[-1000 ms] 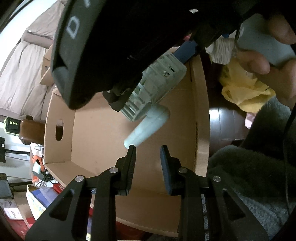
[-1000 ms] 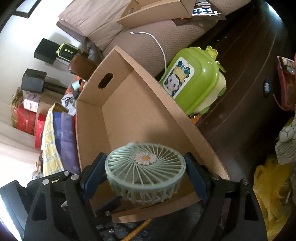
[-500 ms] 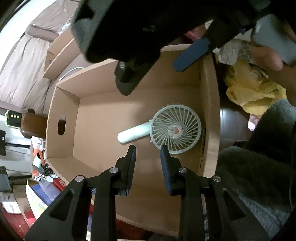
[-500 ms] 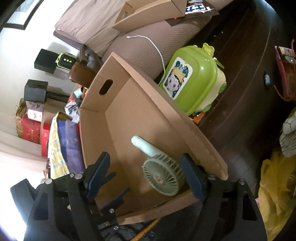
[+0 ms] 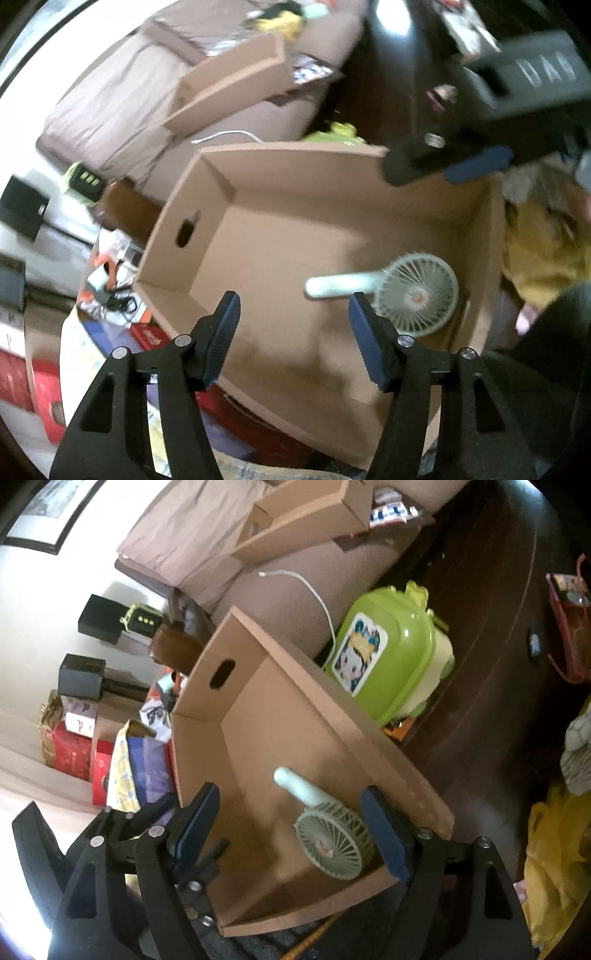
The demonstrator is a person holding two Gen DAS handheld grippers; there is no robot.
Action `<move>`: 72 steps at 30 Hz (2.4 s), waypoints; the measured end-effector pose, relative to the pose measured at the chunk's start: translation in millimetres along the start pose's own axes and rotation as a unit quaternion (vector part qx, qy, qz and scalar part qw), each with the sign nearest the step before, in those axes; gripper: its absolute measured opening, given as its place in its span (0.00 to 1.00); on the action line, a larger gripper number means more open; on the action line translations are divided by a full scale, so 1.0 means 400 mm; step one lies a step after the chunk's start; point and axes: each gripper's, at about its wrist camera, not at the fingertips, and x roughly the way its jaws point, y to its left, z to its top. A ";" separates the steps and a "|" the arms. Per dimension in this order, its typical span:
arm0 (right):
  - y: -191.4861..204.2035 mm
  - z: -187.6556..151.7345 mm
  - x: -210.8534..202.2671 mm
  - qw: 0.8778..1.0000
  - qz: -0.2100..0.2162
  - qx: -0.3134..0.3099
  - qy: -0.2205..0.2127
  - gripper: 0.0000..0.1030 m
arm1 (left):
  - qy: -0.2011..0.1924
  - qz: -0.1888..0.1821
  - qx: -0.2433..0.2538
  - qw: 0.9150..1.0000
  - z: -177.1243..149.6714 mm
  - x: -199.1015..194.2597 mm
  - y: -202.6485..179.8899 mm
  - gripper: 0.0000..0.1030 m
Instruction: Organize objects
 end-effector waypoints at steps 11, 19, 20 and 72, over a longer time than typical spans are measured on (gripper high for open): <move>0.030 0.002 0.007 1.000 0.022 -0.021 0.003 0.79 | -0.054 0.001 -0.107 0.993 -0.035 -0.120 0.126 0.57; 0.106 -0.020 -0.040 0.995 0.039 -0.084 -0.025 0.79 | -0.107 -0.011 -0.232 0.967 -0.093 -0.267 0.272 0.57; 0.115 -0.024 -0.051 0.995 0.040 -0.089 -0.030 0.79 | -0.117 -0.010 -0.251 0.961 -0.105 -0.298 0.299 0.60; 0.800 -0.474 -0.134 0.899 0.033 -0.437 0.023 0.83 | -0.020 0.241 -0.616 0.750 -1.334 -0.738 0.761 0.88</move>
